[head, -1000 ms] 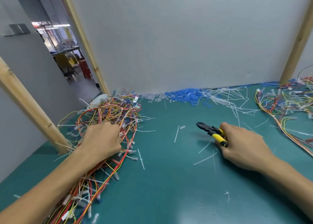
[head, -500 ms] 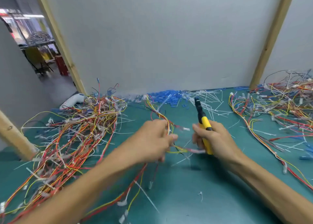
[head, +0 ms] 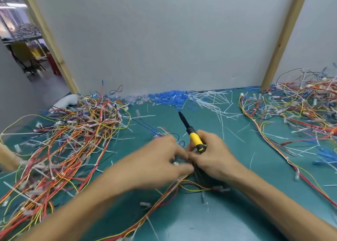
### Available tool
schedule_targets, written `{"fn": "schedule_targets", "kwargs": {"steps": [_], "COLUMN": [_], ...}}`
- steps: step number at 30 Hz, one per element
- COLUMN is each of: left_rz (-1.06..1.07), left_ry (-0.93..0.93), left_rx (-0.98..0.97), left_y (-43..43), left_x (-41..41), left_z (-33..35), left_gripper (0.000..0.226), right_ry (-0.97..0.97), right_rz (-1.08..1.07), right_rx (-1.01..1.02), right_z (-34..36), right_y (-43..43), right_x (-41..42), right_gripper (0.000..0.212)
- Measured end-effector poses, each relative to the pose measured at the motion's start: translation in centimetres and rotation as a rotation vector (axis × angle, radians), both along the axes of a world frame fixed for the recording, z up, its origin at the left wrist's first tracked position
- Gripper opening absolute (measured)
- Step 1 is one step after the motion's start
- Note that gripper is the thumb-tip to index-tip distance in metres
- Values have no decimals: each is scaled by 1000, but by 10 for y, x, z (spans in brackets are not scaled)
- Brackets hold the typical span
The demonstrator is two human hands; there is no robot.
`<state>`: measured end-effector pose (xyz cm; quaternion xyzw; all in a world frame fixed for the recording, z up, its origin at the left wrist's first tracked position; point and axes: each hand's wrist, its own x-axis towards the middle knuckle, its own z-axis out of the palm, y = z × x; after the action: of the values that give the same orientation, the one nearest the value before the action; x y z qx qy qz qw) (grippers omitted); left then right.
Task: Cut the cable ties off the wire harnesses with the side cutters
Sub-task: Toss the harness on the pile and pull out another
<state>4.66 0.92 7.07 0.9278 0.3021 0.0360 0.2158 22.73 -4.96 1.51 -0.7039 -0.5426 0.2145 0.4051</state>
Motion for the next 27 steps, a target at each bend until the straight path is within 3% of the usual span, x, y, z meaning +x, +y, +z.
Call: {"fn": "schedule_targets", "kwargs": {"steps": [2, 4, 7, 11, 15, 18, 21, 27], "left_rz": [116, 206, 419, 354, 421, 455, 457, 266], "left_ry": [-158, -81, 56, 6, -185, -173, -202, -297], "left_rx": [59, 184, 291, 614, 580, 514, 496, 711], "left_y": [35, 76, 131, 154, 160, 167, 165, 151], "left_x": [-7, -18, -53, -84, -97, -108, -109, -97], "left_z": [9, 10, -7, -32, -36, -34, -38, -41], "left_gripper": [43, 48, 94, 122, 124, 115, 89, 35], "right_ry": [-72, -132, -145, -150, -223, -272, -291, -150], "right_rz": [-10, -39, -211, -321, -355, -379, -372, -102], "right_rx": [-24, -16, 3, -42, -59, -35, 36, 182], "right_z": [3, 6, 12, 10, 12, 16, 16, 8], "right_y": [0, 1, 5, 10, 11, 11, 10, 5], "right_x": [1, 6, 22, 34, 47, 58, 62, 47], "right_gripper": [16, 19, 19, 20, 21, 23, 26, 21]}}
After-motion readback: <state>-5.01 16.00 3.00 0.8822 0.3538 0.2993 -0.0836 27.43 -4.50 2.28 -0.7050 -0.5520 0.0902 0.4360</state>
